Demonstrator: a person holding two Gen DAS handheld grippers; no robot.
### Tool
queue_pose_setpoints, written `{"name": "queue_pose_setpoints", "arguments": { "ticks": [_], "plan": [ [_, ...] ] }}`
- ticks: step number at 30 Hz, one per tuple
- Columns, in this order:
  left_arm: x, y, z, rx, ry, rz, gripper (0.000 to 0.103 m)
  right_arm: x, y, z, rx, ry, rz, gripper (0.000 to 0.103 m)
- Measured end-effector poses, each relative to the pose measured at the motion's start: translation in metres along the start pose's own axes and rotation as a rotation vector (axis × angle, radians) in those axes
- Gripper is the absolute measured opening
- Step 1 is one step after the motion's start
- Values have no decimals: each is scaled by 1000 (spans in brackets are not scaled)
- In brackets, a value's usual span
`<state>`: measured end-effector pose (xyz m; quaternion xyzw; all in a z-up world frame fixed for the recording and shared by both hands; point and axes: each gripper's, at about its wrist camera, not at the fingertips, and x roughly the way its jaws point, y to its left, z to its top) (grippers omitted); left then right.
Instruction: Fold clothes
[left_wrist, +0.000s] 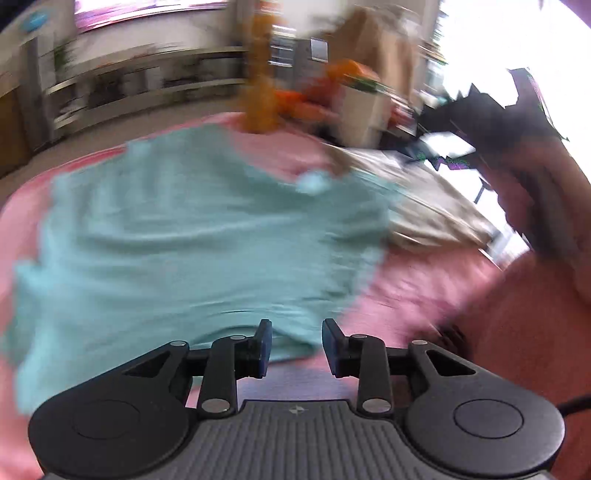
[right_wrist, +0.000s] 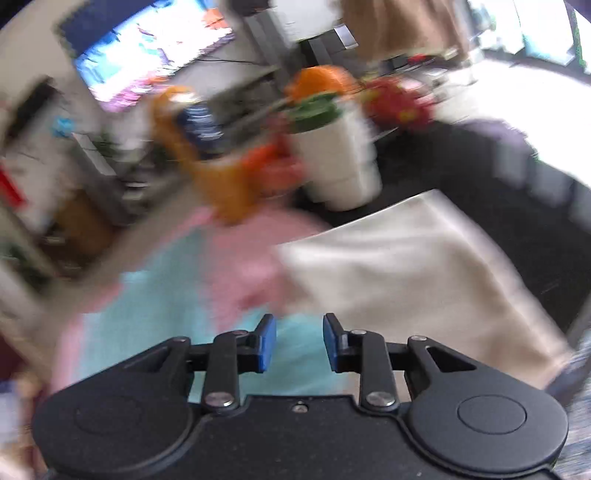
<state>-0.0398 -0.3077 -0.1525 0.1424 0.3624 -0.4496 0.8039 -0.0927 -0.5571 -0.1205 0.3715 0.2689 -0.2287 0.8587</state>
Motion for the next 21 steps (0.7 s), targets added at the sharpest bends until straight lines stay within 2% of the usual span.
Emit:
{"name": "queue_pose_setpoints", "arguments": {
  "ticks": [2, 4, 6, 8, 9, 10, 13, 16, 18, 21],
  "plan": [
    [-2, 33, -1, -112, -2, 84, 31, 13, 14, -19, -6, 115, 81, 28],
    [2, 66, -5, -233, 8, 164, 27, 28, 28, -38, -28, 233, 121, 21],
    [12, 89, -10, -325, 36, 219, 26, 45, 39, -57, -85, 323, 85, 19],
    [23, 103, -15, -385, 75, 258, 25, 59, 48, -71, -181, 369, -5, 19],
    [29, 105, -17, -394, 111, 267, 25, 62, 51, -76, -226, 376, -46, 19],
    [34, 108, -20, -401, 149, 275, 24, 64, 53, -80, -268, 375, -81, 13],
    [33, 96, -20, -325, 203, 313, 25, 56, 52, -85, -329, 376, -156, 11],
    [9, 110, -23, -371, 184, 296, 25, 44, 47, -91, -297, 366, -192, 13],
    [-8, 120, -24, -403, 170, 284, 26, 34, 52, -92, -289, 353, -179, 15],
    [-32, 134, -27, -452, 150, 265, 27, 15, 80, -83, -313, 299, -102, 17]
  ]
}}
